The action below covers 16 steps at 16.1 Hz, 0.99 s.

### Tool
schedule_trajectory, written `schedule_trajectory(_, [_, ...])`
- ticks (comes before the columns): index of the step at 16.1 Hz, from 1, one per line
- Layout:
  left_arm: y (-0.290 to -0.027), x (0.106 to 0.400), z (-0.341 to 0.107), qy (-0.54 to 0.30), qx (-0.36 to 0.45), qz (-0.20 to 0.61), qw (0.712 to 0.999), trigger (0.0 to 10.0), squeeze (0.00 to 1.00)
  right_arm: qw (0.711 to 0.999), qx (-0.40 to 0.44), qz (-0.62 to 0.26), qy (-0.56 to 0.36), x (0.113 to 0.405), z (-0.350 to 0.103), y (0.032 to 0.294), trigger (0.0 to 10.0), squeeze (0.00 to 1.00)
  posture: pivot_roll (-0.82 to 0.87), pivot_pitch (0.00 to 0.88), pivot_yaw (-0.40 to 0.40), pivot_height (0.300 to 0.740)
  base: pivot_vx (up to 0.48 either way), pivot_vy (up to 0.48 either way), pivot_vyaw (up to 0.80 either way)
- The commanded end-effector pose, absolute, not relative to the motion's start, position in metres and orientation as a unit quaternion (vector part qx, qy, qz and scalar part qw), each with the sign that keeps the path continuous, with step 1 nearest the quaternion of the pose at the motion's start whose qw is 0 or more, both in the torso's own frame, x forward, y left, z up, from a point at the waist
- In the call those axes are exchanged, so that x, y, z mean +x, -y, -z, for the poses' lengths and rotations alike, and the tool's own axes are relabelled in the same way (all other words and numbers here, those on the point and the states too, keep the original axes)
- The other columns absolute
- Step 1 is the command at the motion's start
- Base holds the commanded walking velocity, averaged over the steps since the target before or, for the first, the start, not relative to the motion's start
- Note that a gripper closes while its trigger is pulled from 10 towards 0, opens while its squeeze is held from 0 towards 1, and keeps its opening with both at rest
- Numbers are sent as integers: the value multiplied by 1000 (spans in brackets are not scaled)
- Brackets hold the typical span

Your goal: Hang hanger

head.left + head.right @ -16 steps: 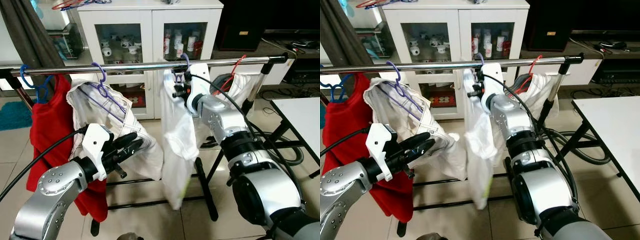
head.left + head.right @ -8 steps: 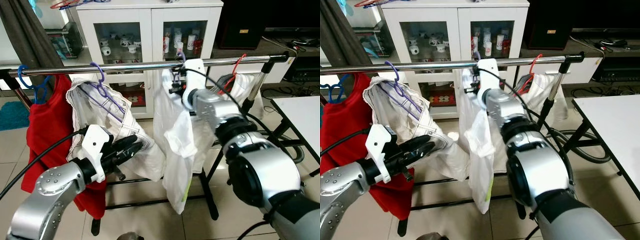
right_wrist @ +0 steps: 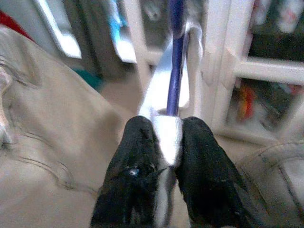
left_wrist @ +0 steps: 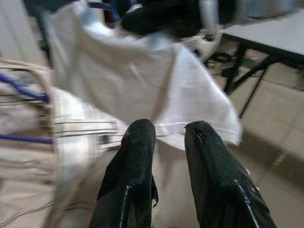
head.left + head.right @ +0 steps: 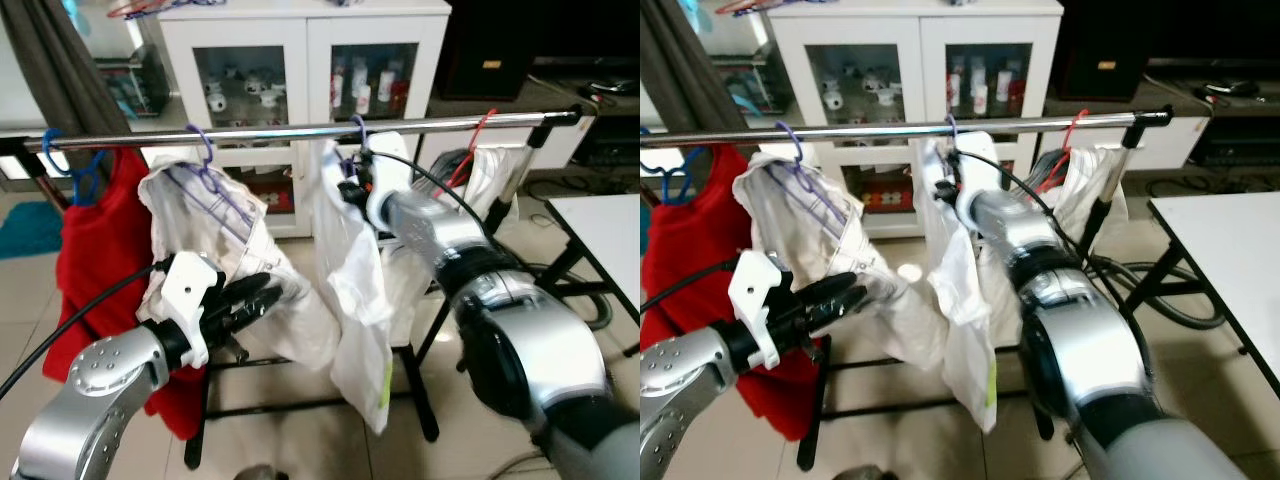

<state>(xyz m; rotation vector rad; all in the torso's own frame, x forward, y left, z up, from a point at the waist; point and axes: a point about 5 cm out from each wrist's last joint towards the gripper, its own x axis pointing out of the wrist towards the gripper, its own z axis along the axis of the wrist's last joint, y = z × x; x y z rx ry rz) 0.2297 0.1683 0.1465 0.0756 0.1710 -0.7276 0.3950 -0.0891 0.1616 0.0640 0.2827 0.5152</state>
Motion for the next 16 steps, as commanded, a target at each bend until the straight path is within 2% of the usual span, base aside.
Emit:
schedule_trajectory(1, [-168, 235, -149, -75, 46, 346, 934, 10000, 0, 947, 66, -307, -65, 386, -184, 101, 10000, 1000, 60, 0, 77, 740, 0, 0, 0])
schedule_trajectory(2, [-167, 235, -149, -74, 45, 347, 934, 10000, 0, 945, 71, -312, -63, 384, -185, 103, 10000, 1000, 60, 0, 77, 740, 0, 0, 0])
schedule_trajectory(4, [-165, 239, -149, -70, 49, 352, 932, 10000, 0, 940, 90, -327, -33, 359, -190, 122, 10000, 1000, 38, 0, 97, 740, 0, 0, 0])
schedule_trajectory(6, [-164, 247, -151, -59, 51, 332, 940, 10000, 0, 927, 131, -352, 19, 305, -206, 148, 10000, 1000, 14, 0, 115, 740, 0, 0, 0])
schedule_trajectory(7, [-167, 249, -151, -63, 49, 305, 949, 10000, 0, 935, 131, -328, 22, 293, -203, 156, 10000, 1000, 14, 0, 113, 740, 0, 0, 0])
schedule_trajectory(8, [-171, 252, -154, -59, 40, 264, 962, 10000, 1000, 943, 134, -304, 8, 277, -191, 161, 10000, 1000, 14, 0, 103, 740, 0, 0, 0])
schedule_trajectory(10, [-175, 259, -166, -28, 44, 210, 976, 10000, 1000, 956, 123, -264, -27, 255, -164, 159, 10000, 1000, -23, 0, 122, 740, 0, 0, 0])
schedule_trajectory(12, [-172, 272, -165, -28, 71, 162, 984, 10000, 1000, 963, 99, -249, -38, 231, -148, 150, 10000, 1000, -18, 0, 111, 740, 0, 0, 800])
schedule_trajectory(13, [-173, 273, -165, -30, 75, 161, 984, 10000, 1000, 965, 95, -242, -35, 231, -147, 149, 10000, 1000, -17, 0, 110, 740, 0, 0, 800])
schedule_trajectory(14, [-170, 272, -166, -18, 71, 170, 983, 10000, 294, 972, 91, -214, -21, 236, -151, 152, 10000, 1000, -4, 0, 101, 740, 0, 0, 800])
schedule_trajectory(15, [-171, 271, -165, -17, 65, 166, 984, 10000, 204, 977, 74, -201, -21, 237, -150, 154, 10000, 1000, -4, 0, 101, 740, 0, 0, 800])
schedule_trajectory(16, [-172, 266, -162, -19, 51, 163, 985, 10000, 196, 980, 47, -192, -19, 238, -151, 155, 10000, 1000, -2, 0, 97, 740, 0, 0, 800])
